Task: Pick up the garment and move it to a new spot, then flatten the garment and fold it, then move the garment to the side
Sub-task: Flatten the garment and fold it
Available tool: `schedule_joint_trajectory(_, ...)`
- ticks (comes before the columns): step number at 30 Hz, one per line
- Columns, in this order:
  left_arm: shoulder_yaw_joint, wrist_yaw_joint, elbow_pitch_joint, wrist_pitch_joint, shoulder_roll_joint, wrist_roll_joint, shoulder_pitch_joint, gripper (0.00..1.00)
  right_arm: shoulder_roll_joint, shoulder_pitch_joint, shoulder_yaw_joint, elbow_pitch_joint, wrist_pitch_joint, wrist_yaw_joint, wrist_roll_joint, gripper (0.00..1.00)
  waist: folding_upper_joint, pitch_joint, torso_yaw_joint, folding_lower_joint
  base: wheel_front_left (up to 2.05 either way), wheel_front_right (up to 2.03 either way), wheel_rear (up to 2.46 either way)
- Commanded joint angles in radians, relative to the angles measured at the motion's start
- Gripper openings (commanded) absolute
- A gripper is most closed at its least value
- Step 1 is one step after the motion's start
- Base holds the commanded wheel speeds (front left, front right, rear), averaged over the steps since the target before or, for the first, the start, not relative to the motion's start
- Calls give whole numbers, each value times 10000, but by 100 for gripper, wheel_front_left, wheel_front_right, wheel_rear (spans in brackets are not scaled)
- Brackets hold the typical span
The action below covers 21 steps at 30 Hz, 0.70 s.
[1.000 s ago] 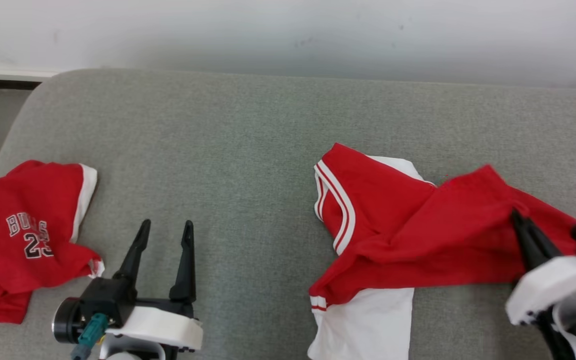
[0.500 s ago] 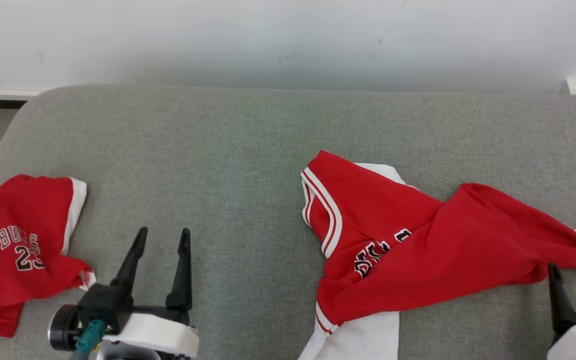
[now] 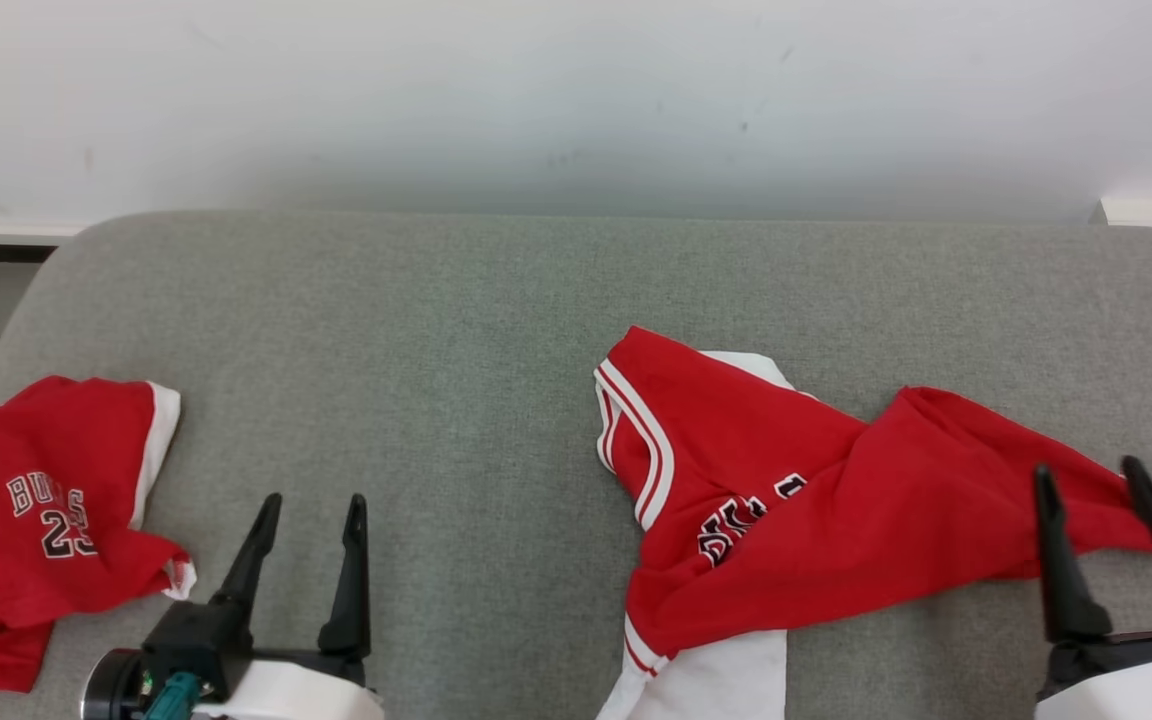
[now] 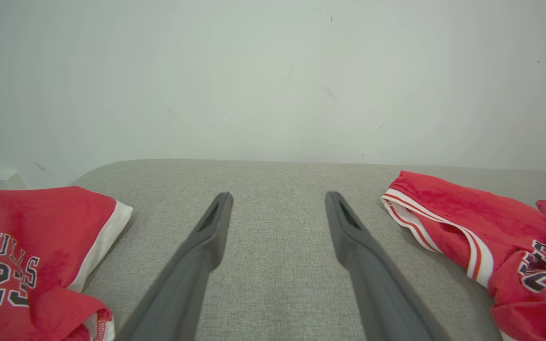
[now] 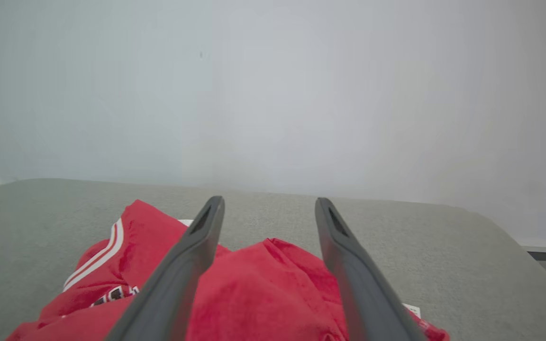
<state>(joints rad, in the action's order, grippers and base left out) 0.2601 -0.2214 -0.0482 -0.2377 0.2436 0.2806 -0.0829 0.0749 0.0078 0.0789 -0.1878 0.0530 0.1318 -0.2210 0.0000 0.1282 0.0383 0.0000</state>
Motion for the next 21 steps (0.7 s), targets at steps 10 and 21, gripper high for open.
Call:
schedule_joint_trajectory(10,61,-66,187,134,153,161,156,100,-15,382,-507,-568,318,-22,-185,100,0,-59,33,0,0,0,0)
schedule_joint_trajectory(21,1303,701,640,750,-152,-36,-437,100,-84,237,-374,-609,361,-22,-217,100,0,226,58,0,0,0,0)
